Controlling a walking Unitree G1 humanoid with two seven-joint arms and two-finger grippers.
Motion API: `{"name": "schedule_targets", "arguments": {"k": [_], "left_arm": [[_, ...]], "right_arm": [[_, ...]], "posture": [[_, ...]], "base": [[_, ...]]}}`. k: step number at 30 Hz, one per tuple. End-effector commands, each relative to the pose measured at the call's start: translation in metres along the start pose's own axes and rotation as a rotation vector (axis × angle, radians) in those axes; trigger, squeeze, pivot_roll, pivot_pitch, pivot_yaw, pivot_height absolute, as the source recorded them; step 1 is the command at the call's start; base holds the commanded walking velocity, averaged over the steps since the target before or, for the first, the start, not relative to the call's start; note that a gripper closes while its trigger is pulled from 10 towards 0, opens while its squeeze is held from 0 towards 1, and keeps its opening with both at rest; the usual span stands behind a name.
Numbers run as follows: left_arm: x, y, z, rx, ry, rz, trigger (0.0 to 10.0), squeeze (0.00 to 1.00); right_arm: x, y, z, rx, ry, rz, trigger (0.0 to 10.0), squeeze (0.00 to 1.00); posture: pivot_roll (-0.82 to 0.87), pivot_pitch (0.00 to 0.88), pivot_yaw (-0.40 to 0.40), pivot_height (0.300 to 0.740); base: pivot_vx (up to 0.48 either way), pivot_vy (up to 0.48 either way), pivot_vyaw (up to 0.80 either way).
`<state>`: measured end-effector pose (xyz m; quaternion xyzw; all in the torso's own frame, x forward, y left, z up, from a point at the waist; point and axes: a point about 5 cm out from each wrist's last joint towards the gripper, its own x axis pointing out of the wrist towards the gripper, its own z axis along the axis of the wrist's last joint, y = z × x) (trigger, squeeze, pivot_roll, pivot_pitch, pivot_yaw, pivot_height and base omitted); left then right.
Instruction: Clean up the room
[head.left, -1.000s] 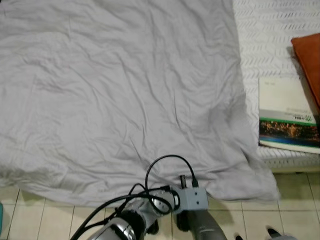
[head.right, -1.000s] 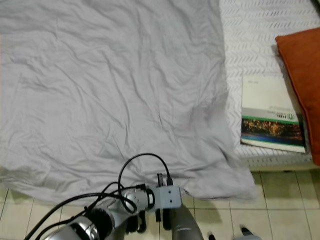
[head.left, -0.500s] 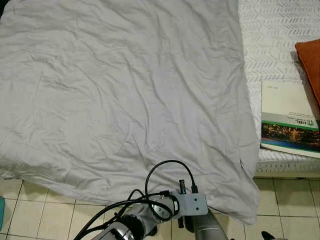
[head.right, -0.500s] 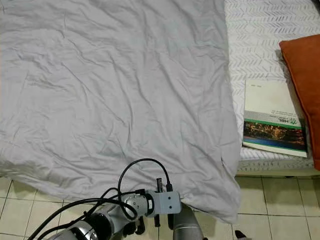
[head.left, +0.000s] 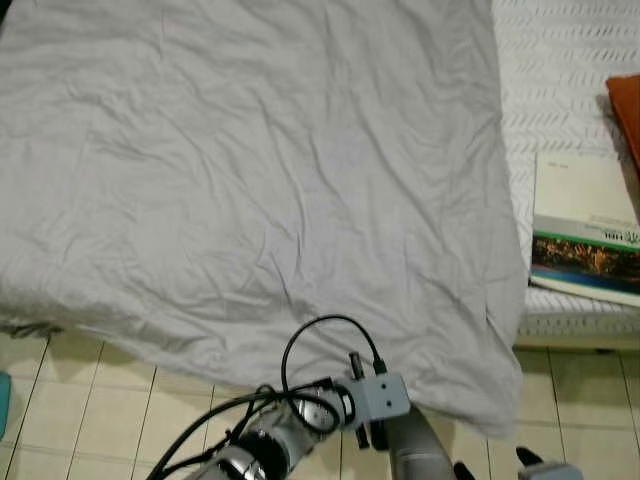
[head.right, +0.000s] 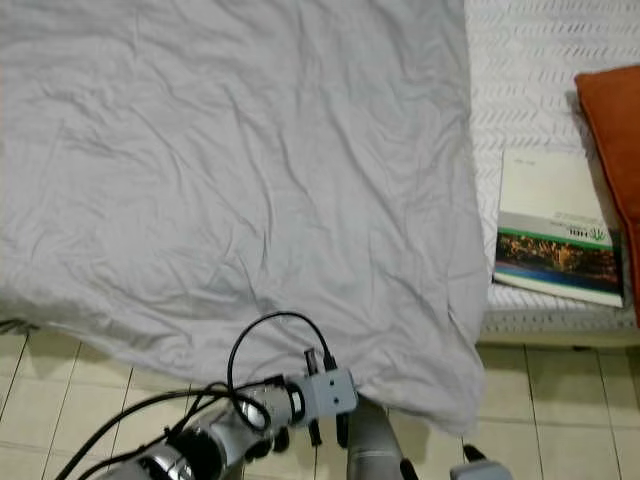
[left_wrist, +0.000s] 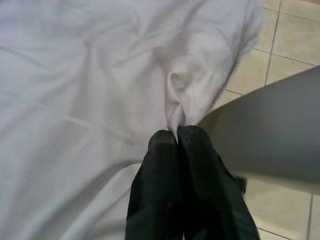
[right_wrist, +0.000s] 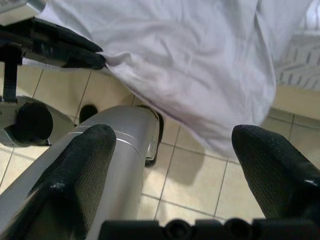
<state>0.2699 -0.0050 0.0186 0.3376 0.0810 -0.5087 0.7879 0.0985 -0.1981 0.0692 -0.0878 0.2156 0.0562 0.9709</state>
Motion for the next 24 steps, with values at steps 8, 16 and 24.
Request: {"name": "schedule_targets", "arguments": {"k": [8, 16, 24], "left_arm": [[0.015, -0.027, 0.018, -0.111, -0.021, -0.039, 10.0, 1.0], [-0.005, 0.006, -0.008, -0.321, -0.029, 0.171, 10.0, 1.0], [-0.079, 0.067, -0.054, -0.591, -0.135, 0.656, 10.0, 1.0]], "right_arm": [[-0.001, 0.003, -0.009, 0.01, 0.051, 0.024, 10.0, 0.0], [0.036, 0.002, 0.006, 0.037, -0.063, 0.023, 10.0, 0.0], [0.086, -0.013, 0.034, 0.168, -0.231, -0.054, 10.0, 0.0]], "posture": [[-0.26, 0.441, 0.061, 0.74], [-0.22, 0.279, 0.081, 0.74], [-0.13, 0.112, 0.078, 0.74]], "base": [[0.0, 0.0, 0.0], [0.0, 0.0, 0.0], [0.0, 0.0, 0.0]]}}
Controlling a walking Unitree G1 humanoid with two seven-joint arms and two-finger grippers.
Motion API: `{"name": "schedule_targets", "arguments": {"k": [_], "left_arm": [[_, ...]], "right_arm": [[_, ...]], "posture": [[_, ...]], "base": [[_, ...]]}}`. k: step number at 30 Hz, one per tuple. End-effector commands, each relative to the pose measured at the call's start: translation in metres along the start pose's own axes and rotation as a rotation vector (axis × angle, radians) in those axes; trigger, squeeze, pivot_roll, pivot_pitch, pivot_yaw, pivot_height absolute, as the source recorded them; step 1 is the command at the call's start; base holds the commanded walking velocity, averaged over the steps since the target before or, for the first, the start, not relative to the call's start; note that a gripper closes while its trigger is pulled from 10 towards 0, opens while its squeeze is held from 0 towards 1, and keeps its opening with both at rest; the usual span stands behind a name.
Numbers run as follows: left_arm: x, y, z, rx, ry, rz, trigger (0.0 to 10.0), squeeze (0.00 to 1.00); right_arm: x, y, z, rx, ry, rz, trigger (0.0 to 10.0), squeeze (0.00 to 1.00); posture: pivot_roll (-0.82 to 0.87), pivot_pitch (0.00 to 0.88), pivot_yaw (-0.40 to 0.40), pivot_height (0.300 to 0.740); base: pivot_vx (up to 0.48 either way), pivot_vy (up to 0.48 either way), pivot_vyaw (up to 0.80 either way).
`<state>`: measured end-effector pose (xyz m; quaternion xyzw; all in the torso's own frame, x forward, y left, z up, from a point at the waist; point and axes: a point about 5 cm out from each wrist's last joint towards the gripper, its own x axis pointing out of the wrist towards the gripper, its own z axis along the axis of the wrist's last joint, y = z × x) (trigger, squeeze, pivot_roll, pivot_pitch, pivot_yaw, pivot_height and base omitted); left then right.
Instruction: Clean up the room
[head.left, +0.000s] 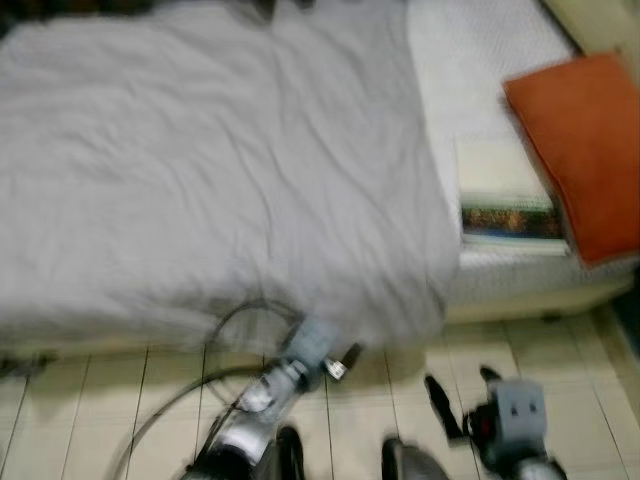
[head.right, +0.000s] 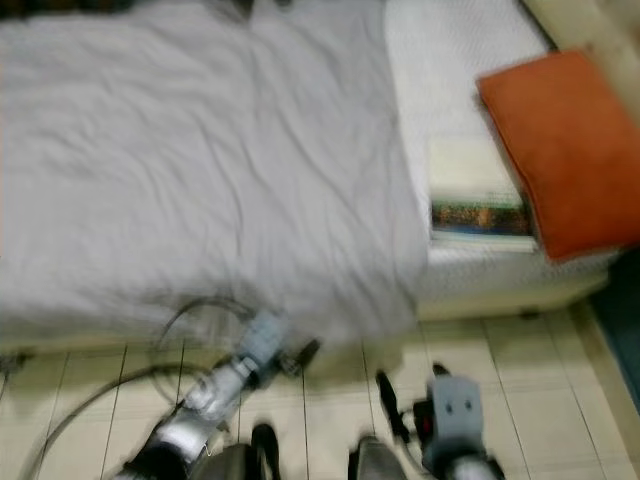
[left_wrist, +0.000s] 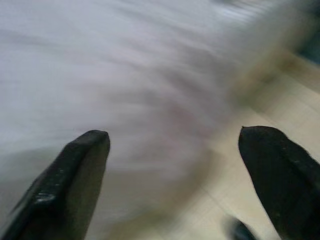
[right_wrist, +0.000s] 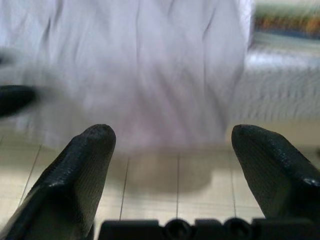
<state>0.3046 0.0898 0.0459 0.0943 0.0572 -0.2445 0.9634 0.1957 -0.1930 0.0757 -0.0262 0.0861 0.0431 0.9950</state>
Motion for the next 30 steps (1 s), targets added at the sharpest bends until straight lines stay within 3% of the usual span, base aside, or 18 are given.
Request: {"name": "schedule_targets", "arguments": {"k": [1, 4, 6, 9, 10, 11, 15, 16, 18, 19, 22, 25, 30], "left_arm": [[-0.009, 0.011, -0.004, -0.051, -0.001, 0.072, 10.0, 1.0], [-0.026, 0.044, 0.015, -0.052, -0.101, 0.234, 10.0, 1.0], [-0.033, 0.052, 0.024, -0.037, -0.138, 0.28, 10.0, 1.0], [-0.037, 0.055, 0.028, -0.03, -0.158, 0.307, 10.0, 1.0], [-0.043, 0.052, 0.031, -0.032, -0.205, 0.314, 10.0, 0.91], [-0.05, 0.049, 0.026, -0.034, -0.193, 0.326, 10.0, 1.0], [-0.059, 0.044, 0.018, -0.061, -0.144, 0.322, 10.0, 1.0], [-0.057, 0.043, 0.009, -0.13, -0.114, 0.355, 10.0, 1.0], [-0.057, 0.043, 0.009, -0.13, -0.114, 0.355, 10.0, 1.0], [-0.055, 0.039, -0.003, -0.185, -0.057, 0.4, 10.0, 0.0], [-0.057, 0.035, -0.008, -0.175, -0.028, 0.408, 10.0, 0.0], [-0.069, 0.03, -0.013, -0.168, 0.004, 0.381, 10.0, 0.0], [-0.068, 0.028, -0.016, -0.125, 0.024, 0.334, 10.0, 0.0]], "right_arm": [[-0.003, -0.004, -0.012, 0.047, 0.035, -0.038, 10.0, 0.0], [0.022, -0.012, -0.002, 0.133, -0.05, -0.084, 10.0, 0.0], [0.03, -0.013, 0.002, 0.145, -0.079, -0.084, 10.0, 0.0], [0.037, -0.013, 0.004, 0.149, -0.098, -0.079, 10.0, 0.0], [0.044, -0.013, 0.008, 0.149, -0.12, -0.072, 10.0, 0.0], [0.05, -0.014, 0.011, 0.143, -0.136, -0.07, 10.0, 0.0], [0.059, -0.017, 0.013, 0.139, -0.155, -0.07, 10.0, 0.0], [0.06, -0.019, 0.014, 0.118, -0.156, -0.07, 10.0, 0.0], [0.06, -0.019, 0.014, 0.118, -0.156, -0.07, 10.0, 0.0], [0.061, -0.022, 0.015, 0.087, -0.155, -0.069, 10.0, 0.0], [0.06, -0.023, 0.014, 0.073, -0.152, -0.066, 10.0, 0.0], [0.05, -0.023, 0.003, 0.06, -0.12, -0.064, 10.0, 0.0], [0.045, -0.018, -0.005, 0.039, -0.086, -0.04, 10.0, 0.0]], "posture": [[-0.13, 0.112, 0.078, 0.74], [-0.06, 0.0, 0.056, 0.74], [-0.05, 0.0, 0.055, 0.74], [-0.04, 0.0, 0.048, 0.74], [-0.04, 0.0, 0.042, 0.74], [-0.03, 0.0, 0.039, 0.74], [-0.04, 0.0, 0.033, 0.74], [-0.05, 0.0, 0.016, 0.74], [-0.05, 0.0, 0.016, 0.74], [-0.06, 0.0, 0.009, 0.74], [-0.07, 0.0, 0.013, 0.74], [-0.08, 0.0, 0.02, 0.74], [-0.08, 0.0, 0.024, 0.74]], "base": [[0.0, 0.0, 0.0], [0.0, 0.0, 0.0], [0.0, 0.0, 0.0], [0.0, 0.0, 0.0], [0.0, 0.0, 0.0], [0.0, 0.0, 0.0], [0.0, 0.0, 0.0], [0.0, 0.0, 0.0], [0.0, 0.0, 0.0], [0.0, 0.0, 0.0], [0.0, 0.0, 0.0], [0.0, 0.0, 0.0], [0.0, 0.0, -0.16]]}}
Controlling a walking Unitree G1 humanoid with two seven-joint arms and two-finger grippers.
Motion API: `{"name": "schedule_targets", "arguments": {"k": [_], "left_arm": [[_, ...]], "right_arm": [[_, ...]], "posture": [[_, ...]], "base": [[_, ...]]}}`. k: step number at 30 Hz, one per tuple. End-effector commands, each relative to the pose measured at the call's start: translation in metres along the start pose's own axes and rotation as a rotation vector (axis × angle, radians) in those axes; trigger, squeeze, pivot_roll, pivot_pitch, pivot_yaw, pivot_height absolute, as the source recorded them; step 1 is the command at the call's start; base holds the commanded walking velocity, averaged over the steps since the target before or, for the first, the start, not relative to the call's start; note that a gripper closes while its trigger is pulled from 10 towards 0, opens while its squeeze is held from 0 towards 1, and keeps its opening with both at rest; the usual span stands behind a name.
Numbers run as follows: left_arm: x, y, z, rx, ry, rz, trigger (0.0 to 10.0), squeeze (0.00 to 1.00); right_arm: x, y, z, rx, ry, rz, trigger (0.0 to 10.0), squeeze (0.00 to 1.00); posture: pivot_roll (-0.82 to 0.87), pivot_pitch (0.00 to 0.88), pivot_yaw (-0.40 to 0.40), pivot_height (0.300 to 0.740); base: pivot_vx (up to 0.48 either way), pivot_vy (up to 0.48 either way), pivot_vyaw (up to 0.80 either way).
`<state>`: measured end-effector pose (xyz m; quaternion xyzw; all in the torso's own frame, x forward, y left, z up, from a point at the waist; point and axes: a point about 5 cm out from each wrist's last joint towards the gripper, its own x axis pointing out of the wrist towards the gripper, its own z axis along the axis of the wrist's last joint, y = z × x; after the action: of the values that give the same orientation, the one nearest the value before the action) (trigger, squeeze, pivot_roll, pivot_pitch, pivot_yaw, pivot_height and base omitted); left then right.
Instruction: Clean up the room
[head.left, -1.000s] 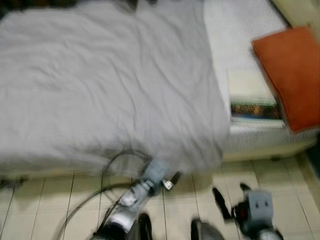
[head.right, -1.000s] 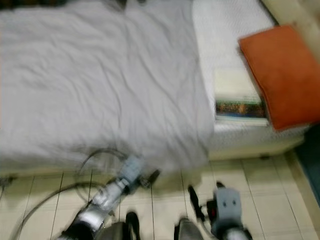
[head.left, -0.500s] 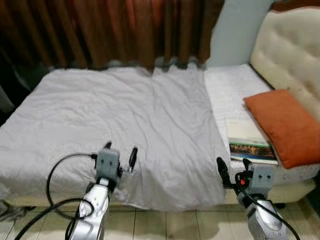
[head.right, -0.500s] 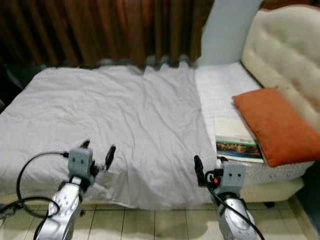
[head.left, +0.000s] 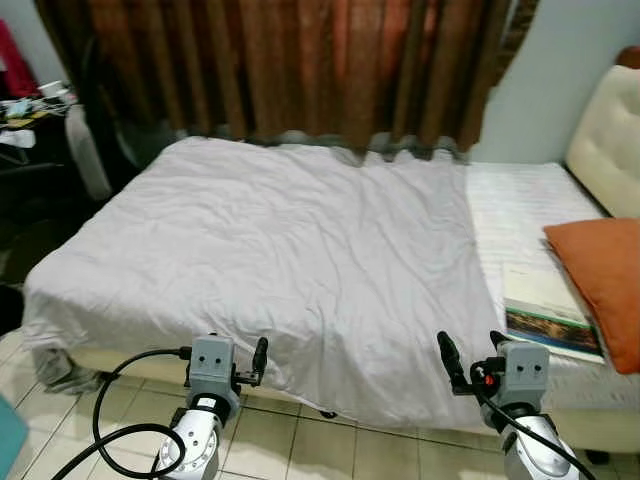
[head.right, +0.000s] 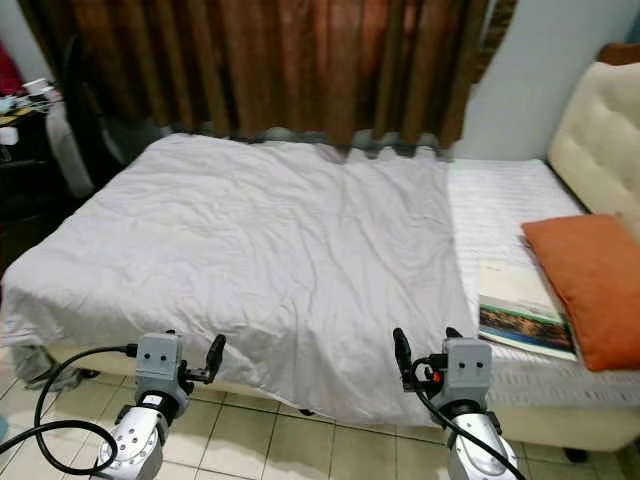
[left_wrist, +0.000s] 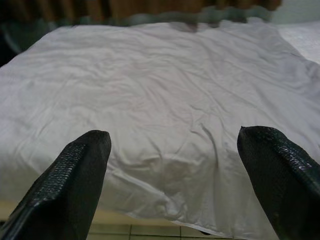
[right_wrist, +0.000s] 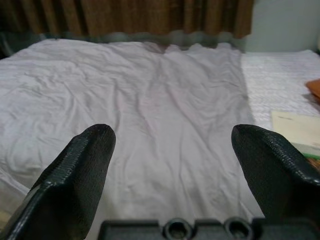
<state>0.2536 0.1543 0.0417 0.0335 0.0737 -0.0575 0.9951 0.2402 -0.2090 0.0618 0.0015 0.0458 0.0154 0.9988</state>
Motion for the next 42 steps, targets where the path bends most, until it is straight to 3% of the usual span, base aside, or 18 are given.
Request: {"name": "schedule_targets", "arguments": {"k": [1, 8, 11, 16, 26, 31, 42], "left_arm": [[0.005, -0.006, 0.005, 0.041, -0.016, -0.046, 10.0, 0.0], [0.005, -0.01, 0.006, 0.012, -0.012, -0.063, 10.0, 0.0], [0.006, -0.015, 0.007, -0.116, 0.004, -0.135, 10.0, 0.0], [0.013, -0.013, 0.005, -0.024, 0.026, -0.127, 10.0, 0.0], [0.013, -0.013, 0.001, -0.003, 0.029, -0.138, 10.0, 0.0], [0.013, -0.016, 0.003, 0.017, 0.02, -0.141, 10.0, 0.0], [0.014, -0.016, 0.003, 0.044, 0.013, -0.146, 10.0, 0.0]], "right_arm": [[0.001, 0.002, 0.001, -0.021, 0.0, 0.019, 10.0, 0.0], [0.007, 0.0, -0.001, -0.044, 0.014, 0.021, 10.0, 0.0], [0.007, -0.003, -0.004, -0.05, 0.023, 0.001, 10.0, 0.0], [0.006, -0.005, -0.007, -0.043, 0.031, -0.013, 10.0, 0.0], [0.005, -0.004, -0.008, -0.05, 0.02, 0.006, 10.0, 0.0], [0.009, 0.003, -0.008, -0.088, 0.034, 0.059, 10.0, 0.0], [0.014, 0.003, -0.008, -0.054, 0.025, 0.065, 10.0, 0.0]], "posture": [[-0.08, 0.0, 0.026, 0.74], [-0.08, 0.0, 0.024, 0.74], [-0.08, 0.0, 0.024, 0.74], [-0.08, 0.0, 0.028, 0.74], [-0.09, 0.0, 0.038, 0.74], [-0.08, 0.0, 0.033, 0.74], [-0.07, 0.0, 0.028, 0.74]], "base": [[0.0, 0.0, -0.79], [0.0, 0.0, -0.79], [0.0, 0.0, -0.79], [0.0, 0.0, -0.79], [0.0, 0.0, -0.79], [0.0, 0.0, 0.0], [0.0, 0.124, 0.18]]}}
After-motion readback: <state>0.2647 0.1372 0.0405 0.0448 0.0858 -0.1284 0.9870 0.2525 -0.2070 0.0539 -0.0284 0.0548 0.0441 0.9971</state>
